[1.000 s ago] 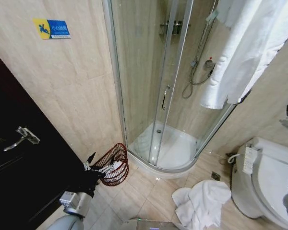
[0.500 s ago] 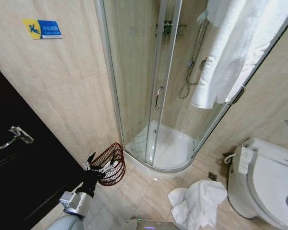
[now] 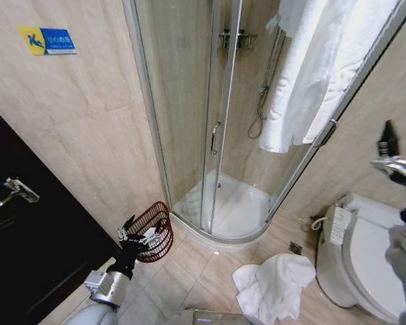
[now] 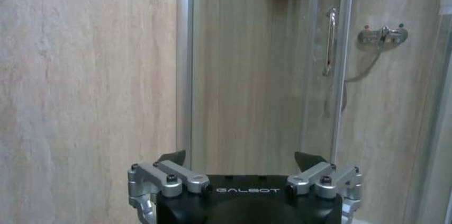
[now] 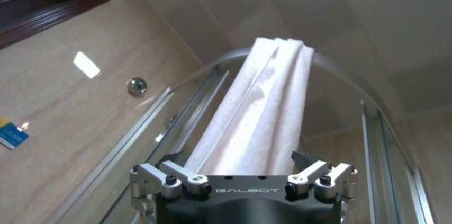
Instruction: Discard the used towel into the hamper.
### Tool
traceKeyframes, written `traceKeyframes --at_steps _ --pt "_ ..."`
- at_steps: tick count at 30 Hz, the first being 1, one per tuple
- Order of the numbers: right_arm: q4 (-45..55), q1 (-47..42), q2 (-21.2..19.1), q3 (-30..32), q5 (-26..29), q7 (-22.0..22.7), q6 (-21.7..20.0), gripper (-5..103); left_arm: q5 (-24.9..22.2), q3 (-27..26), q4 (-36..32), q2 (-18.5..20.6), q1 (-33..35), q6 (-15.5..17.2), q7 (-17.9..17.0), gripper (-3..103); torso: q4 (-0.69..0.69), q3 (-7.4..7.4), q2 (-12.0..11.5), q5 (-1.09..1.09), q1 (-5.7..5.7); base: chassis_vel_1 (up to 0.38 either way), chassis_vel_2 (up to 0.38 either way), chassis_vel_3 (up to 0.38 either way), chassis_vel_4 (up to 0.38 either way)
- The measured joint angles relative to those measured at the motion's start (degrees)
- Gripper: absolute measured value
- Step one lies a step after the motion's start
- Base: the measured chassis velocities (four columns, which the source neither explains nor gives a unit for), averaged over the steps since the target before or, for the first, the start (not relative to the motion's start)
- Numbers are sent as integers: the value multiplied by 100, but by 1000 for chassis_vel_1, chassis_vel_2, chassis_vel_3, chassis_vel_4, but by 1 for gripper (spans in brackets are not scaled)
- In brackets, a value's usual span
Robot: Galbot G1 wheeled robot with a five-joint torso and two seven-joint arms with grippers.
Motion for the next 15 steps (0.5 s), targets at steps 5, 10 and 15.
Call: traceKeyframes --at_steps 5,10,15 --pt "-86 645 -641 -212 150 438 -282 100 0 -1 0 0 0 0 0 100 0 0 0 -1 0 0 0 0 0" --pt "-283 1355 -1109 -622 687 792 -599 100 0 -1 0 0 0 0 -1 100 0 0 0 -1 0 0 0 0 0" --pt "-647 1972 -1338 -982 771 1102 -845 100 0 -1 0 0 0 0 0 100 0 0 0 2 0 0 0 0 0"
